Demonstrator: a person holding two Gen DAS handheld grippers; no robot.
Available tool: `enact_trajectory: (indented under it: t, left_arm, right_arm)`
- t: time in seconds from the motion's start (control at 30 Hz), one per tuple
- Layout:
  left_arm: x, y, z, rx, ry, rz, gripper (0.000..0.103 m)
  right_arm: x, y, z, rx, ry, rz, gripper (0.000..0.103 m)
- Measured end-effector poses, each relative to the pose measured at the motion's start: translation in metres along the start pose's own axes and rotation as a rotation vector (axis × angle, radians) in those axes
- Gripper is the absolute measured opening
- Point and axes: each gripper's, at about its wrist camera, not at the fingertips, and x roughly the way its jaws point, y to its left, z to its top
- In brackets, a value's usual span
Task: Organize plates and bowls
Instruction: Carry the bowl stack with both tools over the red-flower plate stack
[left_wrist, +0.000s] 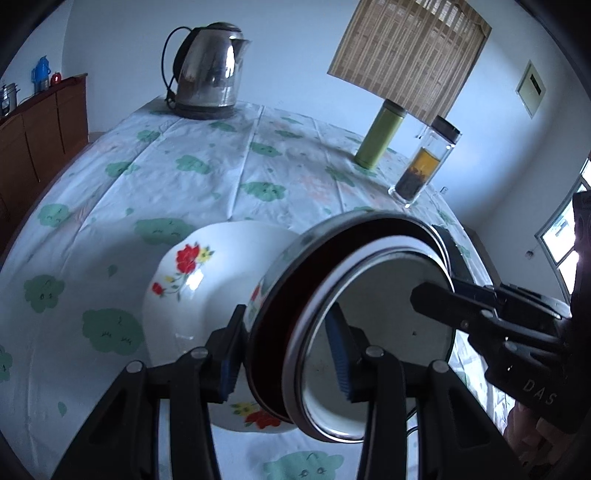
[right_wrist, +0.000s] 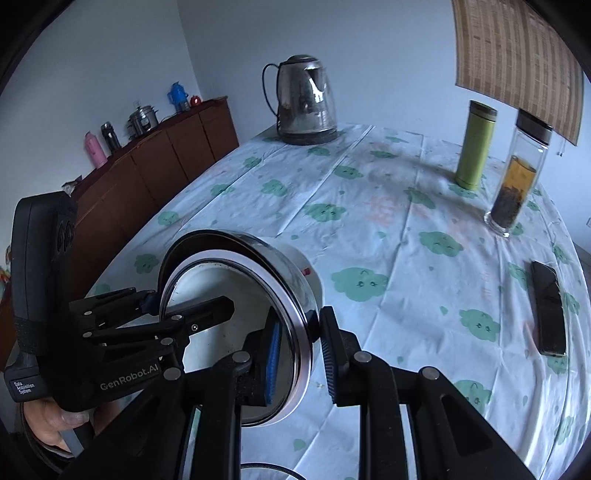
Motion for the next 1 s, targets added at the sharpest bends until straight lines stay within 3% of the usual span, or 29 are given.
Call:
enact_trajectory:
  t: [0.37,1.0]
  left_arm:
    - [0.009,0.024,-0.010,-0.046,0.049,-0.012,0.040]
    - [0.019,0.040,-0.003,-0.064,0.050,-0.008,0.040]
  right_arm:
    - [0.032,0.020,0.022,-0.082,0.071,-0.014,0.023]
    - [0.059,0.019,0.027,-0.062,0.107,-0.011,0.023]
